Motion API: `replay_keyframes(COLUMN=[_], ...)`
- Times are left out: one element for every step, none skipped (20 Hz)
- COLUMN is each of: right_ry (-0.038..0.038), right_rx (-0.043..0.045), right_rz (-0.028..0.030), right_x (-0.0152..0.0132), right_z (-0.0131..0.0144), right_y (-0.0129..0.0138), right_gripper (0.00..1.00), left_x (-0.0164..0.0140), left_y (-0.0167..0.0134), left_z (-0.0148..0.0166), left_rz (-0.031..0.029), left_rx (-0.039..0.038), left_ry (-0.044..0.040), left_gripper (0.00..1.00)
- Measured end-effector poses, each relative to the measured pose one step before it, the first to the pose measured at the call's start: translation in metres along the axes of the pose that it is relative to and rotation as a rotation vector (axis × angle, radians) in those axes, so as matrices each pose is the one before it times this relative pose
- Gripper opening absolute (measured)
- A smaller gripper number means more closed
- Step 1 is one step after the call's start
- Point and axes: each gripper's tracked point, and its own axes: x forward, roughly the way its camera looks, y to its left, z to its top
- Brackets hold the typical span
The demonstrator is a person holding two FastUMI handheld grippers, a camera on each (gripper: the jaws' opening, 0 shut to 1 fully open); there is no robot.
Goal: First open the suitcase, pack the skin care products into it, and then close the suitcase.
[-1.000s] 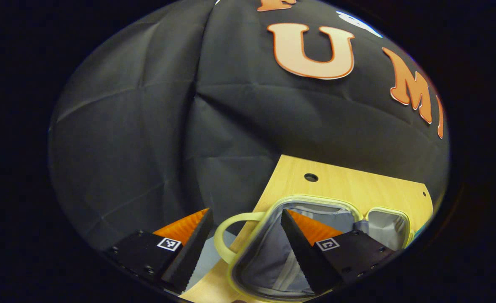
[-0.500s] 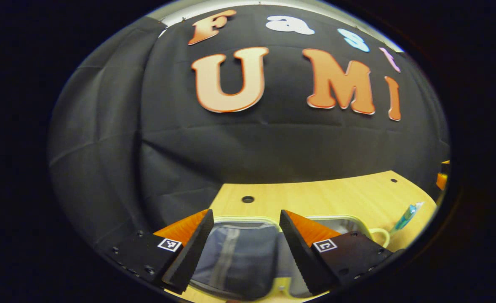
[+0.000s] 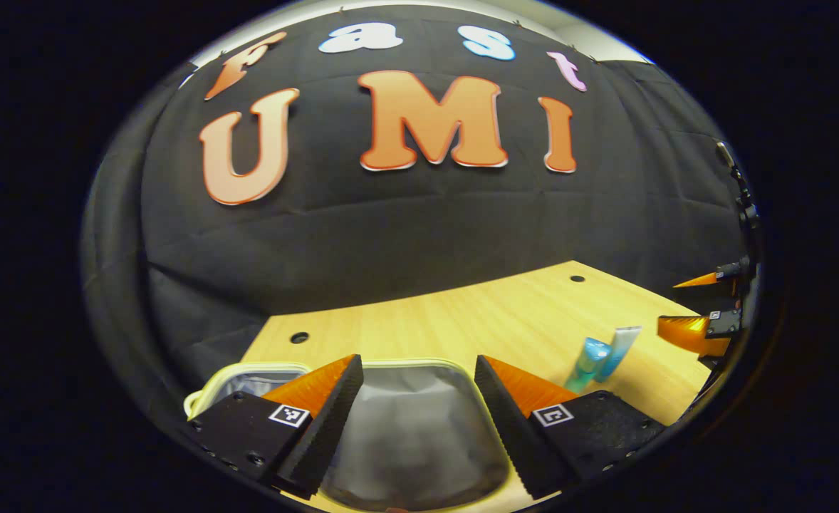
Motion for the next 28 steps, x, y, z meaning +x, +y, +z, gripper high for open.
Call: replay_keyframes(right_ry=[0.01248,0.01433,0.01620,0.01489,0.01103,0.00921,0.00552,0.00462,0.00551,0.01115,0.00447,-0.00186,-0.00251,0.00199,0.00459,0.00375,0.00294,-0.00170,-0.00060,0.00406,0.00508,-0.00073,-0.00199,0.00104,0.00492,0.00082,0.00041,0.00164], right_rx=[0.00191,-0.00366,-0.00706,-0.00442,-0.00122,0.00054,-0.00053,-0.00481,-0.00508,-0.00376,-0.00233,-0.00152,-0.00193,-0.00323,-0.00455,-0.00537,-0.00738,-0.00517,-0.00512,-0.00503,-0.00106,0.00417,0.00409,0.00110,0.00196,0.00480,0.00727,0.00977], right_rz=[0.01867,0.01462,0.01430,0.01282,0.01568,0.01627,0.01445,0.01448,0.00737,0.00745,0.00321,0.00359,0.00239,0.00377,0.00513,0.00643,0.00194,0.00607,0.00395,0.00358,0.00277,0.00574,0.00733,0.00127,0.00439,0.00581,0.01210,0.01183], right_x=[0.00358,0.00414,0.00411,0.00423,0.00393,0.00365,0.00391,0.00504,0.00363,0.00384,0.00355,0.00227,0.00084,0.00096,0.00043,0.00109,0.00123,0.00066,0.00182,0.00217,0.00268,0.00337,0.00348,0.00384,0.00387,0.00359,0.00389,0.00331], right_z=[-0.00762,-0.00823,-0.00877,-0.00711,-0.00576,-0.00594,-0.00540,-0.00484,-0.00363,-0.00487,-0.00263,-0.00159,-0.00100,-0.00259,-0.00250,-0.00247,-0.00270,-0.00205,-0.00228,-0.00270,-0.00270,-0.00172,-0.00035,-0.00163,-0.00247,0.00030,0.00187,0.00068], right_y=[-0.00103,-0.00153,-0.00221,-0.00152,-0.00260,-0.00197,-0.00182,-0.00224,-0.00275,-0.00253,-0.00251,-0.00202,-0.00212,-0.00086,-0.00043,0.00040,-0.00049,0.00105,0.00076,0.00120,0.00111,0.00164,0.00207,0.00120,0.00111,0.00315,0.00312,0.00335], right_gripper=[0.96,0.96,0.96,0.96,0.96,0.96,0.96,0.96,0.96,0.96,0.96,0.96,0.96,0.96,0.96,0.96,0.96,0.96,0.96,0.96,0.96,0.96,0.97,0.96,0.96,0.96,0.96,0.96], left_x=[0.00327,0.00446,0.00229,0.00442,0.00563,0.00424,0.00267,0.00332,0.00556,0.00466,0.00482,0.00459,0.00320,0.00542,0.00917,0.00855,0.00979,0.00795,0.00681,0.00722,0.00655,0.00549,0.00300,0.00551,-0.00796,0.00985,-0.00024,-0.00036], left_y=[-0.01865,-0.01485,-0.01348,-0.01336,-0.01243,-0.01175,-0.01059,-0.00997,-0.01116,-0.01092,-0.01116,-0.00845,-0.00754,-0.00534,-0.00445,-0.00390,-0.00385,-0.00254,-0.00345,-0.00302,-0.00195,-0.00040,-0.00008,0.00220,0.00092,-0.00027,-0.00105,-0.00017], left_z=[-0.00267,-0.00154,-0.00492,-0.00292,-0.00430,-0.00405,-0.00564,-0.00543,-0.00614,-0.00643,-0.00790,-0.00688,-0.00477,-0.00534,-0.00761,-0.00556,-0.00713,-0.00489,-0.00249,0.00064,-0.00263,-0.00109,-0.00200,0.00163,0.00267,-0.00201,-0.00008,0.00172], left_rz=[-0.01797,-0.01552,-0.01614,-0.01077,-0.00790,-0.00843,-0.00570,-0.00747,-0.00857,-0.01364,-0.01117,-0.01038,-0.00988,-0.00694,-0.00784,-0.00410,-0.00524,-0.00924,-0.01125,-0.01010,-0.00987,-0.00046,0.00089,0.00062,0.00822,0.00046,-0.00587,-0.00142], left_rx=[-0.00249,-0.00384,-0.00273,-0.00009,0.00151,0.00015,0.00033,-0.00220,-0.00532,-0.00719,-0.00637,-0.00406,-0.00444,-0.00677,-0.00739,-0.00484,-0.00374,-0.00596,-0.00575,-0.00333,-0.00241,-0.00627,-0.00173,-0.00523,-0.00129,0.00349,0.00093,-0.01489], left_ry=[0.01023,0.00640,0.01018,0.00579,0.00406,0.00507,0.00285,0.00274,0.00561,0.00750,0.00937,0.00956,0.00705,0.00853,0.01207,0.00766,0.00776,0.00376,-0.00398,-0.00996,0.00300,0.00242,0.00293,-0.00555,-0.00910,-0.00115,0.00279,0.00510], left_gripper=[0.99,0.99,0.99,0.99,0.99,0.99,0.99,0.99,0.99,0.99,0.99,0.99,0.99,0.99,0.99,0.99,0.99,0.99,0.97,0.95,0.87,0.82,0.76,0.76,0.53,0.44,0.44,0.43])
